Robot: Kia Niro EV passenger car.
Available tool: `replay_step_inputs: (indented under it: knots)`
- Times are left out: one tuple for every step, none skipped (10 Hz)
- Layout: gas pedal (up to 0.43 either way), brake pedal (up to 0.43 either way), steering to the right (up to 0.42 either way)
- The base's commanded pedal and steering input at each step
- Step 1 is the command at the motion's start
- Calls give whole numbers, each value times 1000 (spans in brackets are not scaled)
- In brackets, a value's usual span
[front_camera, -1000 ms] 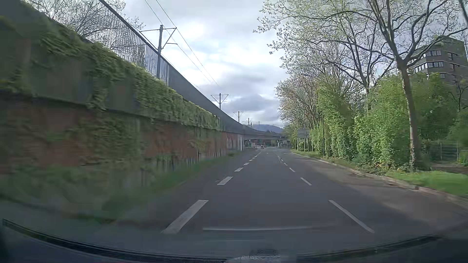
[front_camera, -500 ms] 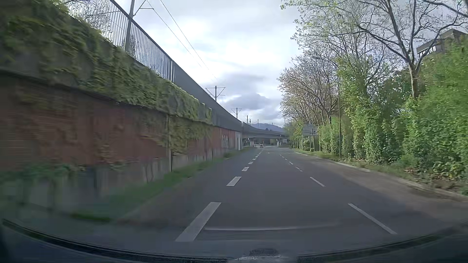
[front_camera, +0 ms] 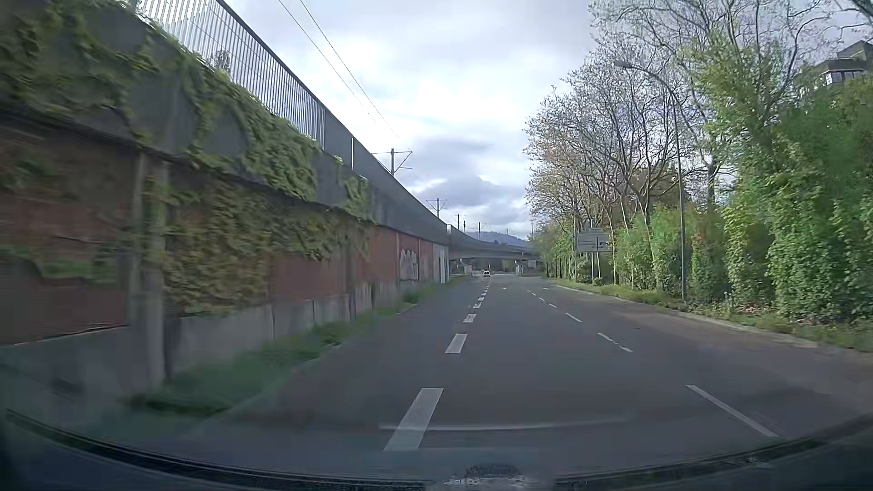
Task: Follow the waypoints while adhering to traffic rules and regulations
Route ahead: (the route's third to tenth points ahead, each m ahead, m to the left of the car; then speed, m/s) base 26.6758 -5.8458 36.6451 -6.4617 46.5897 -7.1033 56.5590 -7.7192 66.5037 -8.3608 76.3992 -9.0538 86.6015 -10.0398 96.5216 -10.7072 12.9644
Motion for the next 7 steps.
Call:
replay_step_inputs:
  knots:
    - [67, 0, 6]
    - [67, 0, 6]
    - [67, 0, 7]
    - [67, 0, 6]
    - [67, 0, 6]
    - [59, 0, 6]
    - [59, 0, 6]
